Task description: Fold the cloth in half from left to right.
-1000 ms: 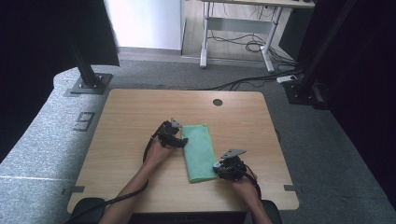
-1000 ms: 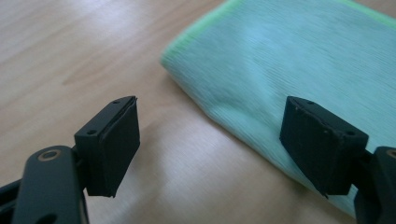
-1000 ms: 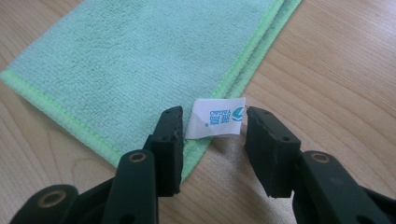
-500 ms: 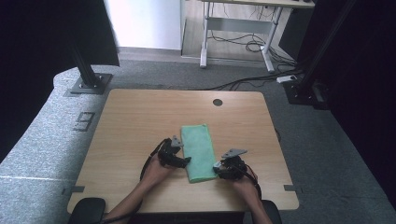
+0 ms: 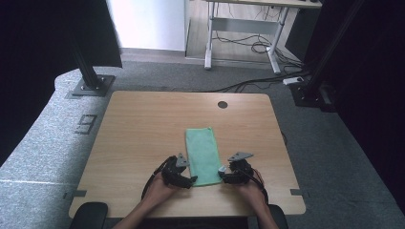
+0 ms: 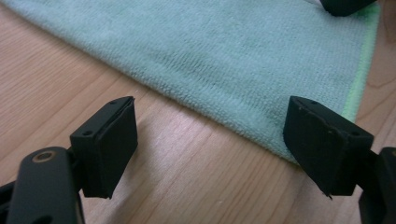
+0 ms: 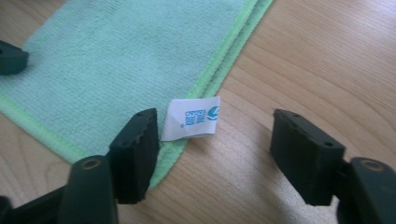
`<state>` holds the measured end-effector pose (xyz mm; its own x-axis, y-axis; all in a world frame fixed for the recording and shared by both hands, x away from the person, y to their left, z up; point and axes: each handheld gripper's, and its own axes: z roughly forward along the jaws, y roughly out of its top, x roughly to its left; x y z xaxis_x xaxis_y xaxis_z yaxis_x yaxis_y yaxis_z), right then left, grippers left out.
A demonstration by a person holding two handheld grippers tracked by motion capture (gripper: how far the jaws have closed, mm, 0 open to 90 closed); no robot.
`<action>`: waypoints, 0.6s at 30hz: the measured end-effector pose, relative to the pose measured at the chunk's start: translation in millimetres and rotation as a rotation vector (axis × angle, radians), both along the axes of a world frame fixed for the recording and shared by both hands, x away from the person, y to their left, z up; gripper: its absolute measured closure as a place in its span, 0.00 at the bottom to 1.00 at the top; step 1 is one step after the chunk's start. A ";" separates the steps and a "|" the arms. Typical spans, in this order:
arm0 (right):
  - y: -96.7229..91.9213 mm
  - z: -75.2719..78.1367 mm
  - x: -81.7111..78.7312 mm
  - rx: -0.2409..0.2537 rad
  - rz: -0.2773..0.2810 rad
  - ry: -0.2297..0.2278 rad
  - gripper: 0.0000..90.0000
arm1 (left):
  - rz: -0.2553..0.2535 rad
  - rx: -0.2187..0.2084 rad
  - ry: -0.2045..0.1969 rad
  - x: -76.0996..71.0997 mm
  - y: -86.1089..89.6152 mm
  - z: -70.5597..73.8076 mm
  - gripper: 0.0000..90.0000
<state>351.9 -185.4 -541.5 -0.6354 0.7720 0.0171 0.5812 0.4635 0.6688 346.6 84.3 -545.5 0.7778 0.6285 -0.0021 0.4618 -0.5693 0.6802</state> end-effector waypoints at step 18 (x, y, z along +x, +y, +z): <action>38.5 -3.4 17.2 -0.006 0.008 -0.052 0.26 | 0.093 -0.001 0.008 28.0 42.9 0.0 0.17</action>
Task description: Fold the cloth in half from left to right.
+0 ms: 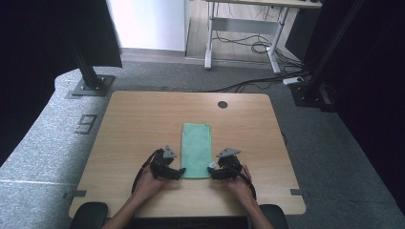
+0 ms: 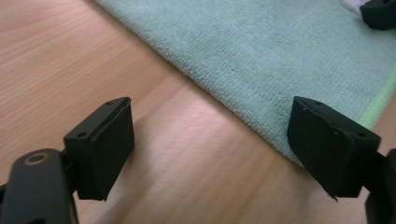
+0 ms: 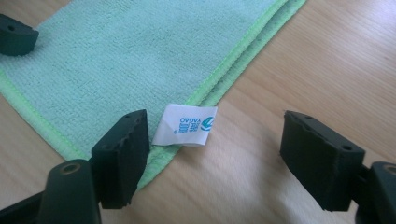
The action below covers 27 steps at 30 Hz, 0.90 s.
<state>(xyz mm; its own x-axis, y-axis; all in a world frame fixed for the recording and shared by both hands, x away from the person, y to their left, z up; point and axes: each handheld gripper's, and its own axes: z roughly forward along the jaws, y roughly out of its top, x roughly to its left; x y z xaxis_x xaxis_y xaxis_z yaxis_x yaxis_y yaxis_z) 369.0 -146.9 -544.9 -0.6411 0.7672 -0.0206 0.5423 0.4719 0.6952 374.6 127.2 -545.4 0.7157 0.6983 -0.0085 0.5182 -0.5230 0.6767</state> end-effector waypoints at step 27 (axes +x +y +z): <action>4.4 6.1 27.4 0.073 0.009 0.031 0.24 | 0.010 -0.072 -0.019 11.3 13.5 17.6 0.16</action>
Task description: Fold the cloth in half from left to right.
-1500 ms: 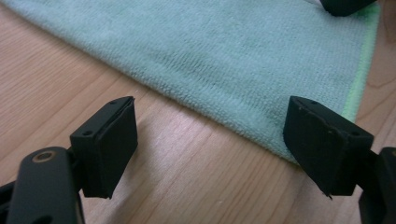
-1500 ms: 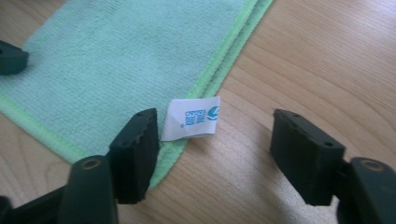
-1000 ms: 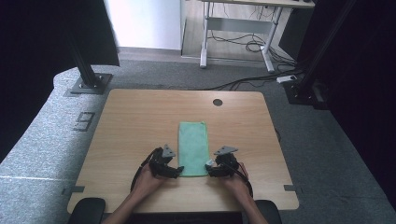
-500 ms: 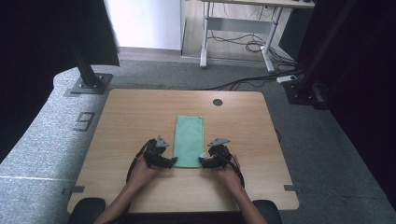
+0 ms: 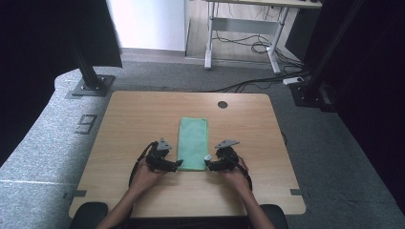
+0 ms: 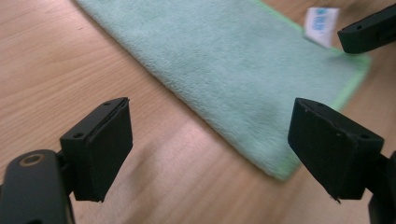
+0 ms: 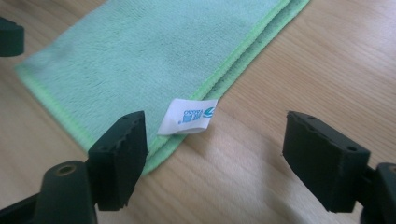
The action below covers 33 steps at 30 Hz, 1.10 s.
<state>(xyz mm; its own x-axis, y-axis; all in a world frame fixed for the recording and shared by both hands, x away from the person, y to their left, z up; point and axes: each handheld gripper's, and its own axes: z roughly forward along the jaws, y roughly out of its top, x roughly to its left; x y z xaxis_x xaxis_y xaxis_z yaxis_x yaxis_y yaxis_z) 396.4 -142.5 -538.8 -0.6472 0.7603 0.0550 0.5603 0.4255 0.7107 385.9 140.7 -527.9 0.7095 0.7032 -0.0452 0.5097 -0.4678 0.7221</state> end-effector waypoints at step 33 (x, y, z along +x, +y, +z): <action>-61.9 -9.5 -31.5 -0.046 -0.067 0.004 0.00 | 0.090 0.080 0.054 -24.9 54.5 -18.4 0.05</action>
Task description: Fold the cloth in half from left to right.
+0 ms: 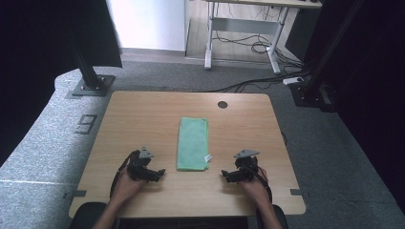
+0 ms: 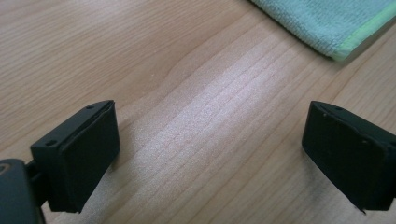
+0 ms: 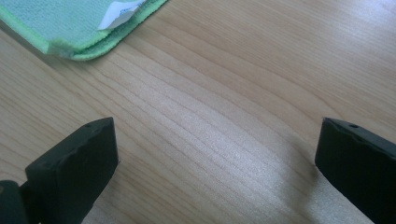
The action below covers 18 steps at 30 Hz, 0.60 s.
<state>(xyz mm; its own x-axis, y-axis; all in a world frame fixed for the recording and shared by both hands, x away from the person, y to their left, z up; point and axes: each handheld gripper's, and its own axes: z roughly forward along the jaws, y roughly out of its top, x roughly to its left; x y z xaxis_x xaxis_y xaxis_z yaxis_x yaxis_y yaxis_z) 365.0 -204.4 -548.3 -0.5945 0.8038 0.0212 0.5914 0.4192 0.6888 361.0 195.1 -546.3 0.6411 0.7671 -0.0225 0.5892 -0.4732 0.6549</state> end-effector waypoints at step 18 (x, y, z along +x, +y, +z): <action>0.1 -8.3 -1.8 0.011 0.003 -0.038 0.00 | -0.004 0.010 -0.013 0.6 -2.6 -2.6 0.00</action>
<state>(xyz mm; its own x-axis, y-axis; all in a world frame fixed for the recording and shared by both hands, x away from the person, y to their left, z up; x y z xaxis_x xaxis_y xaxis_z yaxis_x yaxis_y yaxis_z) 363.2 -204.4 -556.6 -0.5975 0.8018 0.0073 0.5637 0.4135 0.7151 361.7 192.5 -548.9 0.6444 0.7647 -0.0069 0.5790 -0.4820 0.6576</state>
